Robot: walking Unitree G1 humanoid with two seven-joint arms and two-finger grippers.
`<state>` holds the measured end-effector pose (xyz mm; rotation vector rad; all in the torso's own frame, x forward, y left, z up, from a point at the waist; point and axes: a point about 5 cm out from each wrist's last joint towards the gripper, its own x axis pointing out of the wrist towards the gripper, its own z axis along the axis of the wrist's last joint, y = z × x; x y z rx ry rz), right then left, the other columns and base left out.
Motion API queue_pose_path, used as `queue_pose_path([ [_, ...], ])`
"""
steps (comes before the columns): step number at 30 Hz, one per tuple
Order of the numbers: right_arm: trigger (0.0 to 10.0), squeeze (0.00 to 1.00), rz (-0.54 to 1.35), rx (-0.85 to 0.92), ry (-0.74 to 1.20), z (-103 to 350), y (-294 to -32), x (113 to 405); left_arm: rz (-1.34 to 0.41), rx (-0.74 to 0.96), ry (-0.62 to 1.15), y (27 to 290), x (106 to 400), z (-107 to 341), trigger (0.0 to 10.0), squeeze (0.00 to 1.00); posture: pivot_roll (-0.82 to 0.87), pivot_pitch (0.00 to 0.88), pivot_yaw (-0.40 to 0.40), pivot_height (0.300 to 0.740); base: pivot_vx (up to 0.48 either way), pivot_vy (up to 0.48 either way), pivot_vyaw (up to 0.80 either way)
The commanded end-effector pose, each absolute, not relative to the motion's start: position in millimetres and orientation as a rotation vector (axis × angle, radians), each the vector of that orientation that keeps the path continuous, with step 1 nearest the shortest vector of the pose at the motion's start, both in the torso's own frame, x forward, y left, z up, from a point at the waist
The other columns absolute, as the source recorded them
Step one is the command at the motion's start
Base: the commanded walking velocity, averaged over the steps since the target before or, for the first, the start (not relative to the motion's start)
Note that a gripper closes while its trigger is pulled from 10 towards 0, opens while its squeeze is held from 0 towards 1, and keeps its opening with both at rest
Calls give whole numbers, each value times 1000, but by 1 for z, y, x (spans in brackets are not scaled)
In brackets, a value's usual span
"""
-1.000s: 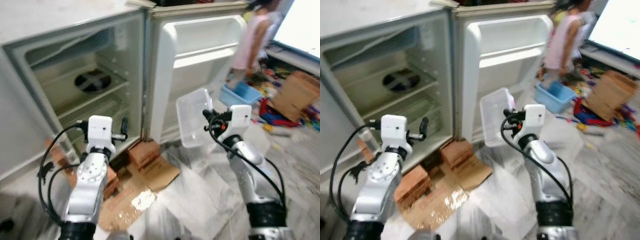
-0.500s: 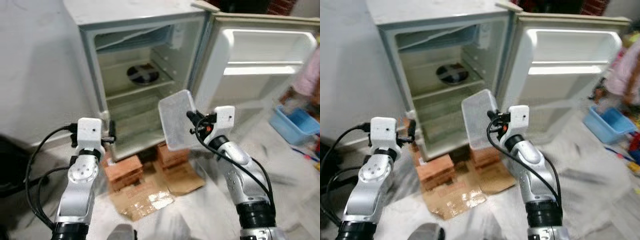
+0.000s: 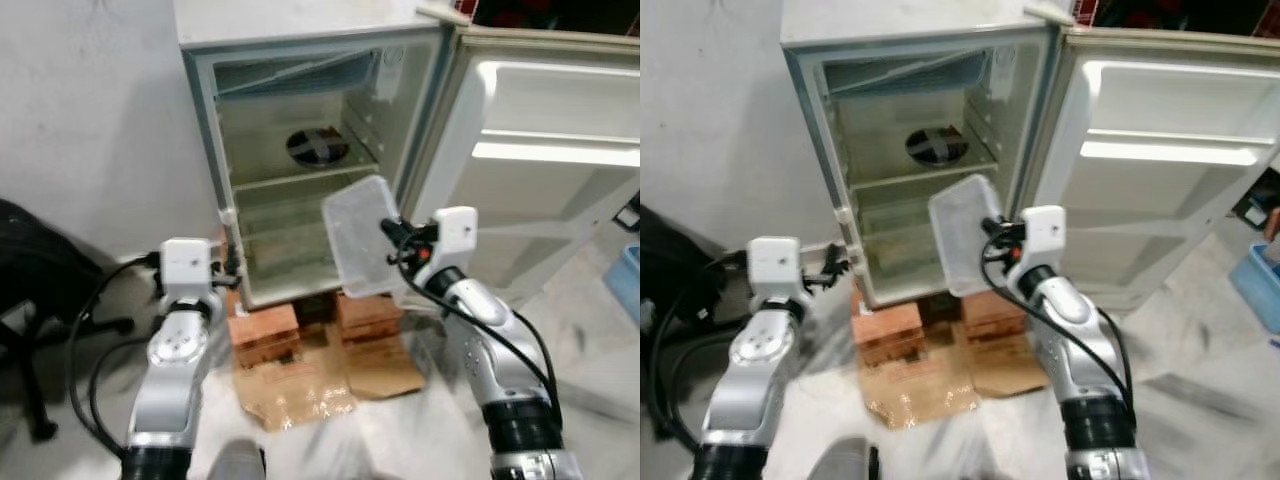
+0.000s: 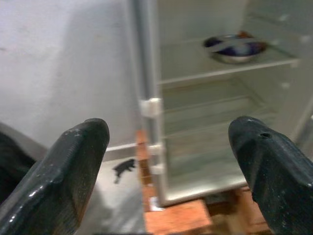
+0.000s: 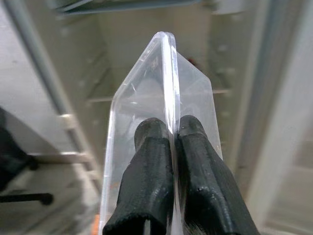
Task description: Restocking fridge
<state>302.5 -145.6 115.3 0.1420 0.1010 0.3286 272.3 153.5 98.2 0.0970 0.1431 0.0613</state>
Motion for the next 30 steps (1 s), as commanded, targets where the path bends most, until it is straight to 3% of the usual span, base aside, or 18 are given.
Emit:
queue_pose_path([
  [1,10000,0,340,152,75,122,-141,305,86,103,143,161,272,99,10000,0,48,0,-47,740,0,-446,0],
  [9,10000,0,378,155,57,122,-136,303,209,33,172,180,265,95,10000,0,55,0,-46,740,0,0,0],
  [21,10000,0,381,157,60,121,-131,304,242,-27,174,187,263,95,10000,0,60,0,-47,740,0,0,711],
  [30,10000,0,361,164,64,120,-133,305,228,-35,169,186,263,95,10000,0,57,0,-47,740,288,365,0],
])
